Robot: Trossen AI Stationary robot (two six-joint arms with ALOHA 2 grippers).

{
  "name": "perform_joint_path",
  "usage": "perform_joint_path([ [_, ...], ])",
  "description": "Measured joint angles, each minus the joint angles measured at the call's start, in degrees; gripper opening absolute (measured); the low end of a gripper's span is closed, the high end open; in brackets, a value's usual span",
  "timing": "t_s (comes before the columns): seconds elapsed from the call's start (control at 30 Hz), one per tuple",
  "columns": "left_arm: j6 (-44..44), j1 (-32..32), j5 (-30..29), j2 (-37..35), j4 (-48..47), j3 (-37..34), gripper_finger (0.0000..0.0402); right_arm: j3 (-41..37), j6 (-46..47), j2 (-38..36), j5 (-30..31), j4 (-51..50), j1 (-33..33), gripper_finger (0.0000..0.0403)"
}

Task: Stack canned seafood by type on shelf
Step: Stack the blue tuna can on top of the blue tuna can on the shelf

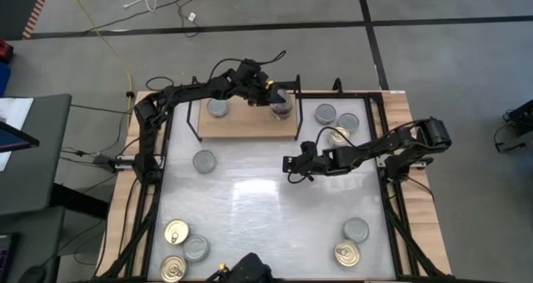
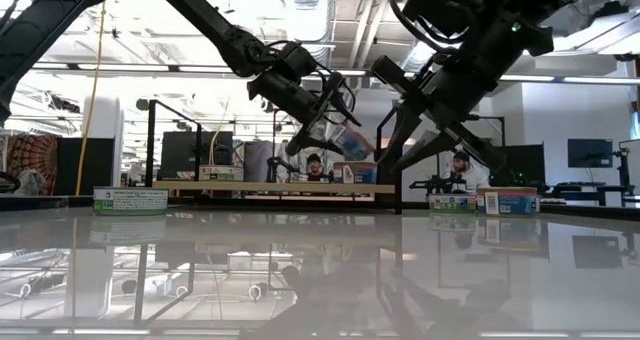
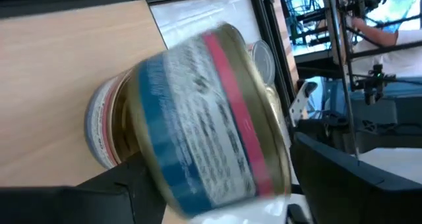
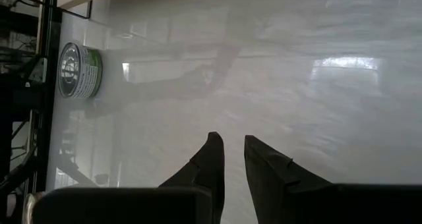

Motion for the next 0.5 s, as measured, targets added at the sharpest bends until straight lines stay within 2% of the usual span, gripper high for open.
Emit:
perform_joint_path([
  [0.2, -3.91, 0.12, 0.07, 0.00, 0.22, 0.00, 0.0285, 0.00, 0.00, 0.00, 0.00, -0.02, 0.00, 0.0087],
  [0.5, -1.43, 0.19, -0.38, 0.00, -2.86, 0.00, 0.0285, 0.00, 0.25, 0.00, 0.35, -0.26, 0.00, 0.0087],
])
